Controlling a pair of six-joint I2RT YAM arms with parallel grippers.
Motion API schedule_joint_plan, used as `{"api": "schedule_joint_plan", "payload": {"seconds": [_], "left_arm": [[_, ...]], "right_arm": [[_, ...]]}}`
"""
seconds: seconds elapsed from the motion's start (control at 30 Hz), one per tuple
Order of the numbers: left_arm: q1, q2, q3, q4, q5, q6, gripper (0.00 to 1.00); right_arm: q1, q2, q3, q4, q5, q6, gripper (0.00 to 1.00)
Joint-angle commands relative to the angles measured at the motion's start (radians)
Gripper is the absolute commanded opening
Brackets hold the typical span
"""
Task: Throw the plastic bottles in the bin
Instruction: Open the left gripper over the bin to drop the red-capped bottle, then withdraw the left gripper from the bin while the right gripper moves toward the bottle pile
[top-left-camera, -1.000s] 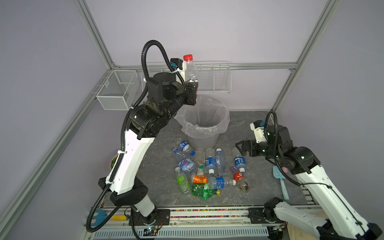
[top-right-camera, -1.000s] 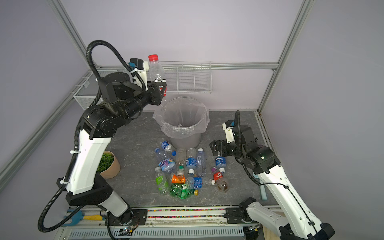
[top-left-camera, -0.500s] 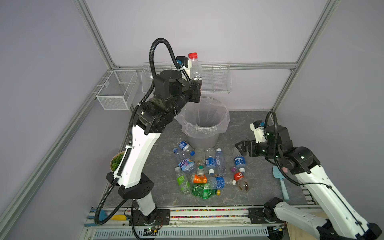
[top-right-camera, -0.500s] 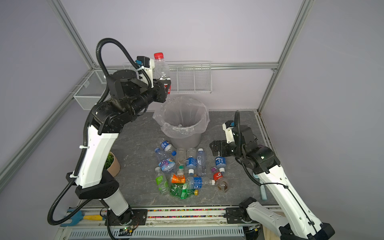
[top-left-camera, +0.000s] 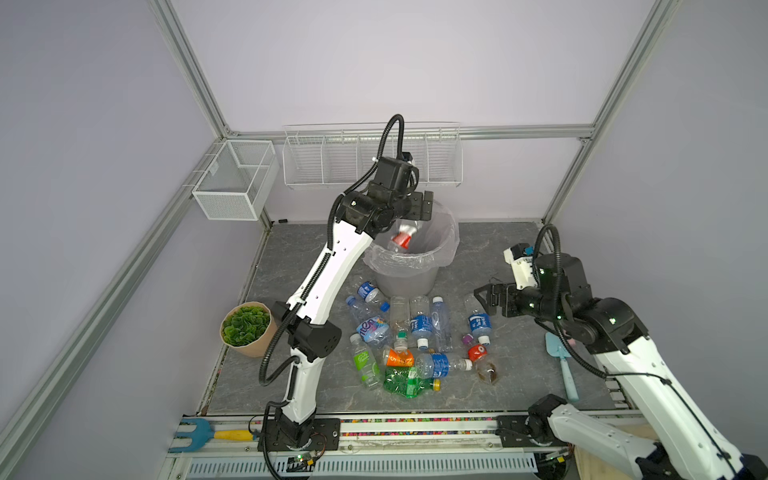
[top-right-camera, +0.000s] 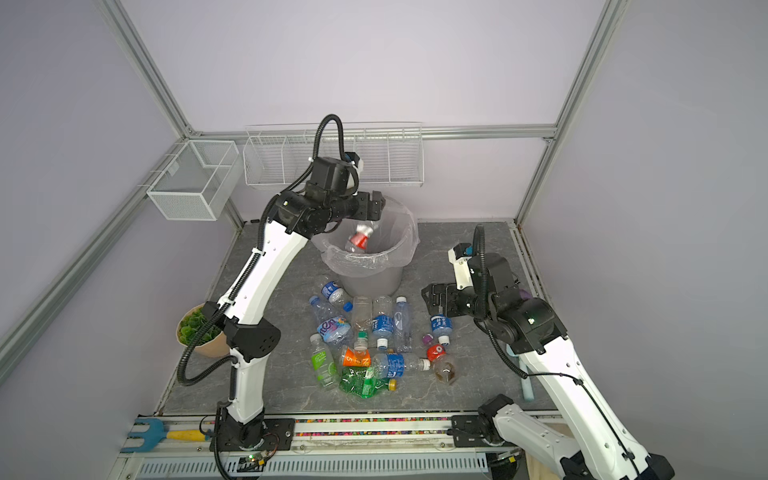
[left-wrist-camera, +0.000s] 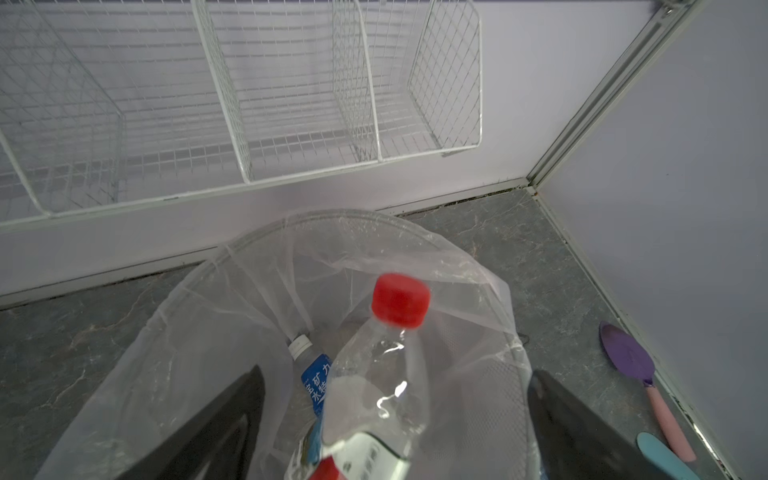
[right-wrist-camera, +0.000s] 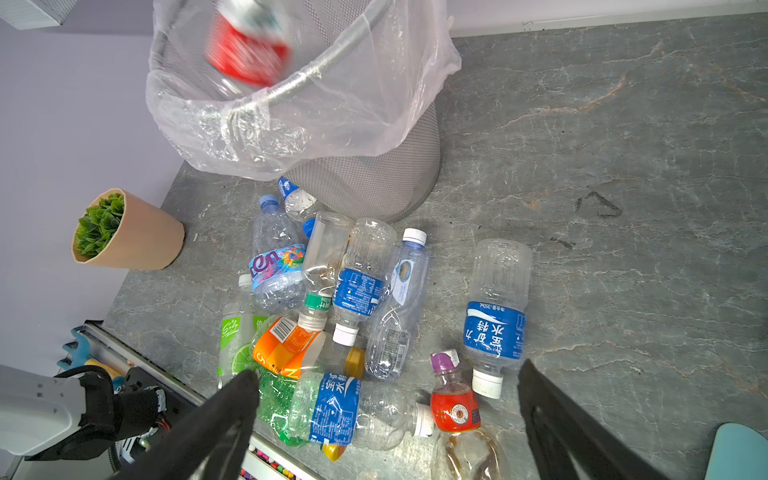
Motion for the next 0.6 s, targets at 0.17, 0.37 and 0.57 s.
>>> {"api": "schedule_joint_plan", "payload": {"seconds": [0.17,0.37,0.57], "left_arm": [[-0.027,-0.292,-0.157,0.117,-0.035,0.002,0.99],[-0.035,-0.389,-0.224,0.123,-0.037,-0.008,0.99],[-0.035,-0.528,-0.386,0.172,-0.051,-0.031,0.99]], "right_arm": [[-0.01,-0.014,-0.014,-0.008,-0.001,0.009,0.99],[-0.009,-0.014,-0.014,-0.021,-0.015,0.004,0.99],[-0.008,-0.013,-0.012,-0.03,-0.049,-0.003,1.0]]}}
